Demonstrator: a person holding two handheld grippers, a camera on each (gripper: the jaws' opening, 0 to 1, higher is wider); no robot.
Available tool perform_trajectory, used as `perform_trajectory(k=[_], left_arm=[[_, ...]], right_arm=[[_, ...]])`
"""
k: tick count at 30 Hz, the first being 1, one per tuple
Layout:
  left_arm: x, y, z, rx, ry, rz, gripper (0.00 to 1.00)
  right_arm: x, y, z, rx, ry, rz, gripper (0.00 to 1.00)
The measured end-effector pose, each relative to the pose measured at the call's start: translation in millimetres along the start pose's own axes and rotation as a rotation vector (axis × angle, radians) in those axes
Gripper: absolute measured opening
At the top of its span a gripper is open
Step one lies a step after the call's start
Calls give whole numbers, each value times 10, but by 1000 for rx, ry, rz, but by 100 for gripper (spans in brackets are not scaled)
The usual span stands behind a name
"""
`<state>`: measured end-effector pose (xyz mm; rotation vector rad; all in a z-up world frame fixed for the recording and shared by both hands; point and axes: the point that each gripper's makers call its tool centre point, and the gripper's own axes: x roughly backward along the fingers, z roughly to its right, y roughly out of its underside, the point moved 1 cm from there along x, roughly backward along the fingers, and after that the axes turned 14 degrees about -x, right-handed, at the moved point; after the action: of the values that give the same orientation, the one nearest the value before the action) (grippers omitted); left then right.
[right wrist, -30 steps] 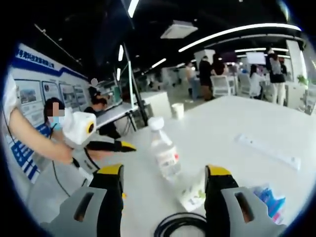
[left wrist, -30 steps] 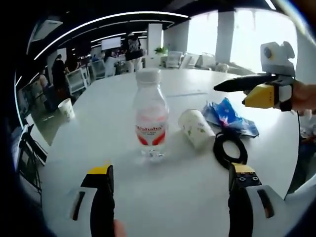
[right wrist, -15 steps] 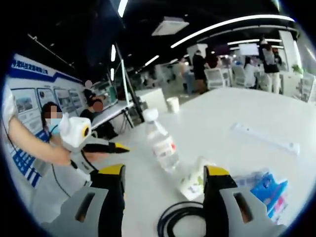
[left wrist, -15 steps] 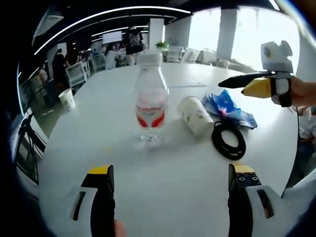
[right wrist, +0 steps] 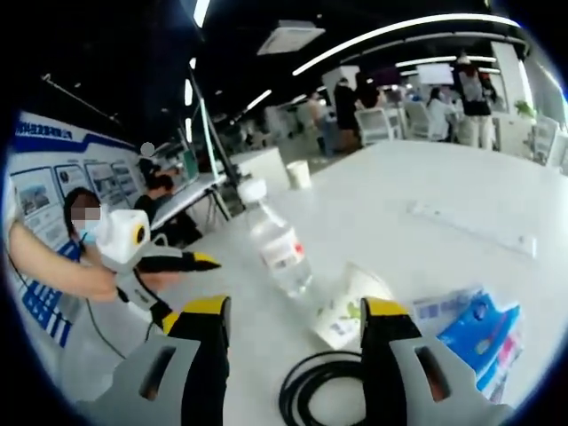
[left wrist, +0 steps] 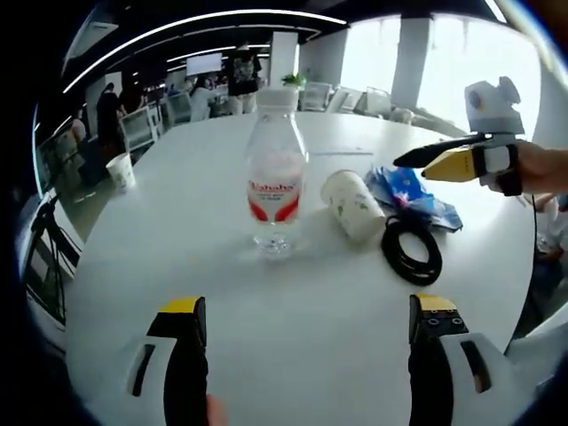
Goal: Arrange the tabletop items into an orderly group along one side of the table until the central work area is clear of visible clutter.
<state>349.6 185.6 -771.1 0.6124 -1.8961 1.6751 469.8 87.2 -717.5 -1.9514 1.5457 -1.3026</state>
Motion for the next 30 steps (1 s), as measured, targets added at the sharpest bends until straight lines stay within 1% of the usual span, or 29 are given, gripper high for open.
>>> perform_trajectory(k=[5, 8, 10, 12, 15, 17, 20, 22, 23, 26, 30], left_arm=[[13, 58, -13, 10, 0, -11, 91], [21, 68, -39, 19, -3, -7, 91], [22, 72, -44, 20, -4, -7, 91], [14, 94, -54, 23, -2, -7, 91], [13, 131, -54, 38, -1, -10, 90], [10, 145, -52, 60, -1, -4, 90], [12, 157, -33, 59, 3, -2, 90], [13, 166, -24, 61, 7, -3, 90], [15, 168, -24, 64, 7, -2, 90], [14, 180, -29, 74, 7, 1, 90], [25, 215, -32, 79, 8, 0, 90]], right_arm=[[-48, -19, 47, -54, 10, 3, 56], [-88, -9, 131, -102, 37, -1, 55], [-108, -1, 155, -120, 47, -4, 55], [-139, 37, 191, -137, 65, -21, 55], [-171, 89, 220, -135, 80, -41, 54], [-185, 110, 255, -164, 89, -44, 53], [-205, 131, 308, -201, 109, -49, 52], [-212, 196, 398, -209, 158, -91, 50], [-236, 177, 393, -206, 151, -79, 49], [-259, 189, 407, -290, 155, -74, 49], [-297, 179, 479, -310, 175, -66, 49]])
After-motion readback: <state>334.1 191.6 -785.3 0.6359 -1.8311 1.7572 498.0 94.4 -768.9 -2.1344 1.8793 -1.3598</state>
